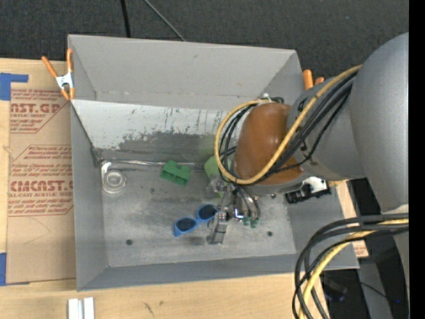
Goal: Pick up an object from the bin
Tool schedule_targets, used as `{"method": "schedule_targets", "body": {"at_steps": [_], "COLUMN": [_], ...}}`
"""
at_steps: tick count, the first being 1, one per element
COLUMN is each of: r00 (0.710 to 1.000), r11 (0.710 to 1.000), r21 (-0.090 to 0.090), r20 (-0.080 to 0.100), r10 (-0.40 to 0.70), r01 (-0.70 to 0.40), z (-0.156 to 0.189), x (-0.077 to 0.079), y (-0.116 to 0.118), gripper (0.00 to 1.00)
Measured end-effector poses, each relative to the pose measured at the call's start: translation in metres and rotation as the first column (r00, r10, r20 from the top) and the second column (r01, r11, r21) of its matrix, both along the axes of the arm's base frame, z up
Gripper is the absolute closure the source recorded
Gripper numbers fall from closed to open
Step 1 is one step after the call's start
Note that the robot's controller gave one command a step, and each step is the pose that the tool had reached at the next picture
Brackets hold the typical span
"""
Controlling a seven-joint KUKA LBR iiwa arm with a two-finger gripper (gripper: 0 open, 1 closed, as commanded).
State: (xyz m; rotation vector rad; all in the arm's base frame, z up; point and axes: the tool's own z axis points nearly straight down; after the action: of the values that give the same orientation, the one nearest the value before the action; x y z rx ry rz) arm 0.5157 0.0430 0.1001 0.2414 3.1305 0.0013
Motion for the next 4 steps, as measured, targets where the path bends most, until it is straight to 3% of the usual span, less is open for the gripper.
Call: {"method": "schedule_targets", "body": {"at_steps": [1,2,3,4], "r00": [1.0,0.991,0.991,0.991], "r11": [1.0,0.991,0.991,0.991], "r21": [0.0,0.0,0.0,0.001], "r20": [-0.002,-0.003,-0.003,-0.004], "r10": [-0.027,-0.131,-0.131,-0.131], "r01": [0.027,0.131,0.131,0.131], "z": [-0.001,-0.031,-0.032,-0.031], "x": [-0.001,-0.006,-0.006,-0.006], "y": [0.002,0.002,0.002,0.002], "gripper": [0.0,0.0,0.0,1.0]}}
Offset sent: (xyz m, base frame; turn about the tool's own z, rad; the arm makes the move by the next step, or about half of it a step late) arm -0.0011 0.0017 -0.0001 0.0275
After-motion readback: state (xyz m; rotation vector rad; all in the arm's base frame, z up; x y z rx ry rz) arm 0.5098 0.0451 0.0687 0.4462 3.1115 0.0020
